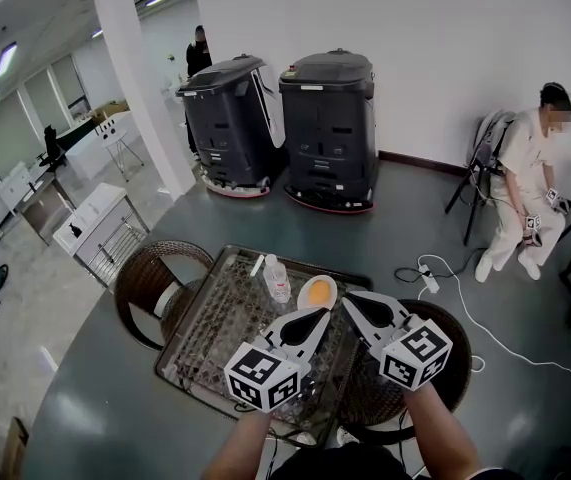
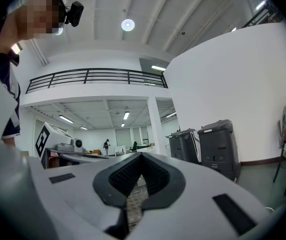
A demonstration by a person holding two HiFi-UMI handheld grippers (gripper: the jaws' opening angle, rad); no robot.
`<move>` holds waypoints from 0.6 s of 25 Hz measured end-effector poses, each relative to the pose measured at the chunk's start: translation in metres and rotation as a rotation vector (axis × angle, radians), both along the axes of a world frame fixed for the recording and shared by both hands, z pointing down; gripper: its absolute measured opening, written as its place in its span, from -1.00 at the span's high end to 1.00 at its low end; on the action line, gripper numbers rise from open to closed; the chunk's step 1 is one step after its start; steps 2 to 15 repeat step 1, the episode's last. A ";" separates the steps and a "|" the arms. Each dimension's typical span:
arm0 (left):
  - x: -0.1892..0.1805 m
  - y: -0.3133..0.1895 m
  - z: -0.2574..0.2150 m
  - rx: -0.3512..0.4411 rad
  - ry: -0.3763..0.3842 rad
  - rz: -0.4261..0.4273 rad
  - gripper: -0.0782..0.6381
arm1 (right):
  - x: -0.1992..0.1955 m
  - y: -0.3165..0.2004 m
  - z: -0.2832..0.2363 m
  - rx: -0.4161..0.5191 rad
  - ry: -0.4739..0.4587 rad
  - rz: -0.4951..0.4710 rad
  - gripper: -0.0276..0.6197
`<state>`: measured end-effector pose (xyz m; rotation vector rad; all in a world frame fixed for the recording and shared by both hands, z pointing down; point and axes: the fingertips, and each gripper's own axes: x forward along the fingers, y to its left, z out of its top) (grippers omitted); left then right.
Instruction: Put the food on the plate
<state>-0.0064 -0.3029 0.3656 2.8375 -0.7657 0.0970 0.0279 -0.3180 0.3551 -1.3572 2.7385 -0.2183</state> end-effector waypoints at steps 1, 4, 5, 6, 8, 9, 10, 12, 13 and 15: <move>0.001 0.001 0.000 0.000 -0.001 0.000 0.76 | 0.001 0.001 -0.001 0.001 0.000 -0.001 0.90; 0.001 0.001 0.000 0.000 -0.001 0.000 0.76 | 0.001 0.001 -0.001 0.001 0.000 -0.001 0.90; 0.001 0.001 0.000 0.000 -0.001 0.000 0.76 | 0.001 0.001 -0.001 0.001 0.000 -0.001 0.90; 0.001 0.001 0.000 0.000 -0.001 0.000 0.76 | 0.001 0.001 -0.001 0.001 0.000 -0.001 0.90; 0.001 0.001 0.000 0.000 -0.001 0.000 0.76 | 0.001 0.001 -0.001 0.001 0.000 -0.001 0.90; 0.001 0.001 0.000 0.000 -0.001 0.000 0.76 | 0.001 0.001 -0.001 0.001 0.000 -0.001 0.90; 0.001 0.001 0.000 0.000 -0.001 0.000 0.76 | 0.001 0.001 -0.001 0.001 0.000 -0.001 0.90; 0.001 0.001 0.000 0.000 -0.001 0.000 0.76 | 0.001 0.001 -0.001 0.001 0.000 -0.001 0.90; 0.001 0.001 0.000 0.000 -0.001 0.000 0.76 | 0.001 0.001 -0.001 0.001 0.000 -0.001 0.90; 0.001 0.001 0.000 0.000 -0.001 0.000 0.76 | 0.001 0.001 -0.001 0.001 0.000 -0.001 0.90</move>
